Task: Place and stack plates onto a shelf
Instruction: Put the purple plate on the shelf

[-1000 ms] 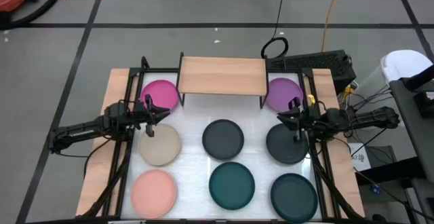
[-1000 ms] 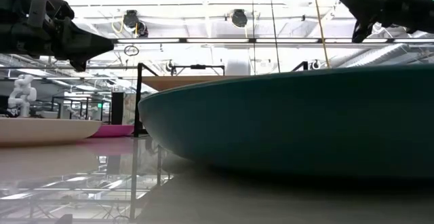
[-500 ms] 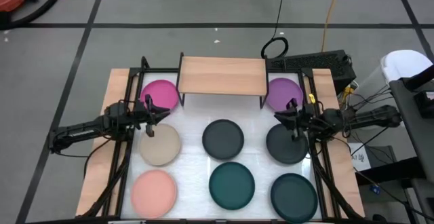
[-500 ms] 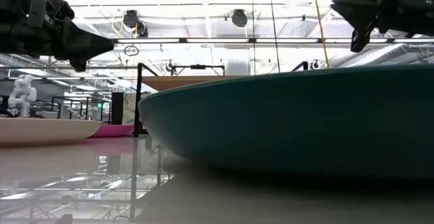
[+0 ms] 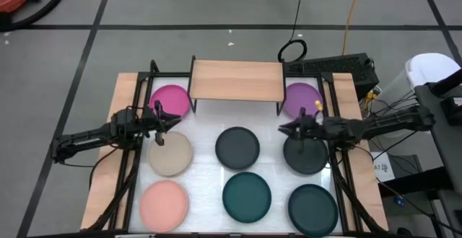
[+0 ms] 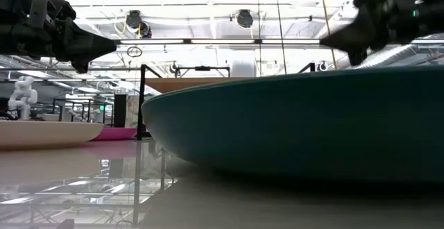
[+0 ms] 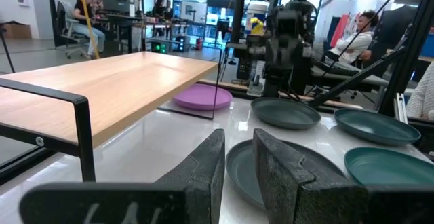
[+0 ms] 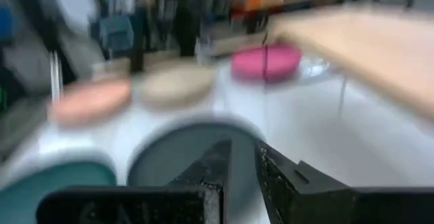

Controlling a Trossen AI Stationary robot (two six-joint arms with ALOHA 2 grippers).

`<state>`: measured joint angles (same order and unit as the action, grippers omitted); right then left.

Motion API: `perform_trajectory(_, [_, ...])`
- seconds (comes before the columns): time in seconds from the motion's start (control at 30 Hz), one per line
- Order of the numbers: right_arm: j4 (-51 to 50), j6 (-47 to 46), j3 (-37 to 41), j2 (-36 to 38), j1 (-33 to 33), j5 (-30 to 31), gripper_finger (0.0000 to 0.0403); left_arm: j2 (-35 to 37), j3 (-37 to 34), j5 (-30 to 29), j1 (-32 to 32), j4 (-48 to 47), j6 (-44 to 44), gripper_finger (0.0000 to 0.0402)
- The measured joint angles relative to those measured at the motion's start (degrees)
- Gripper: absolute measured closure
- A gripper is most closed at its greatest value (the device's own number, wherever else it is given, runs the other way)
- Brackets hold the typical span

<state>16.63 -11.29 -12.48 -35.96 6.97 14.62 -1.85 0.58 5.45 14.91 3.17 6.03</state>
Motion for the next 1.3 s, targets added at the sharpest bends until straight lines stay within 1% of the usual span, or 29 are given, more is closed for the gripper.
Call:
perform_trajectory(0.13, [2.72, 2.18, -0.1, -6.73, 0.43, -1.63, 0.0355, 0.0, 0.0, 0.01, 0.0, -0.05, -0.01, 0.032])
perform_trajectory(0.3, [9.67, 2.66, -0.12, -15.98, 1.18, -5.98, 0.0355, -0.02, 0.0, 0.0, 0.01, -0.01, -0.01, 0.032])
perform_trajectory(0.4, [11.12, 4.45, -0.18, -20.95, 2.16, -5.88, 0.035, 0.0, 0.0, 0.02, -0.01, -0.02, 0.0, 0.032])
perform_trajectory(0.57, [16.35, 7.19, -0.27, -26.93, 3.77, -5.78, 0.032, -0.01, 0.0, 0.01, 0.0, 0.01, 0.0, 0.032])
perform_trajectory(0.67, [15.12, 8.65, -3.68, -30.62, 4.84, -5.63, 0.0293, -0.01, 0.0, 0.01, 0.01, 0.01, -0.01, 0.032])
perform_trajectory(0.73, [11.53, 8.98, -7.51, -33.59, 5.6, -4.78, 0.0276, 0.0, 0.0, 0.01, 0.0, 0.01, 0.0, 0.032])
perform_trajectory(0.77, [9.39, 8.96, -9.73, -35.22, 6.04, -3.3, 0.0268, -0.02, 0.0, 0.01, 0.01, 0.01, -0.01, 0.032])
perform_trajectory(0.83, [3.59, 8.79, -13.56, -37.29, 6.63, 0.35, 0.0257, 0.0, 0.0, 0.0, 0.01, 0.01, 0.01, 0.032])
perform_trajectory(0.93, [-6.79, 6.28, -17.96, -38.2, 6.7, 6.38, 0.0251, -0.01, 0.0, 0.01, 0.01, 0.03, 0.0, 0.032])
perform_trajectory(1.03, [-18.85, 2.45, -19.4, -36.31, 6.48, 12.29, 0.0255, -0.02, 0.0, 0.01, 0.0, 0.02, 0.01, 0.032])
perform_trajectory(1.1, [-25.92, -0.28, -19.53, -33.93, 6.27, 14.72, 0.026, 0.0, 0.0, 0.02, 0.0, 0.0, 0.01, 0.032])
perform_trajectory(1.2, [-36.03, -6.75, -19.6, -29.8, 5.12, 18.81, 0.0268, 0.0, 0.0, 0.01, 0.01, 0.05, 0.0, 0.032])
perform_trajectory(1.3, [-43.81, -13.59, -19.59, -26.37, 3.37, 21.87, 0.0272, 0.0, 0.0, 0.02, -0.01, 0.03, -0.01, 0.032])
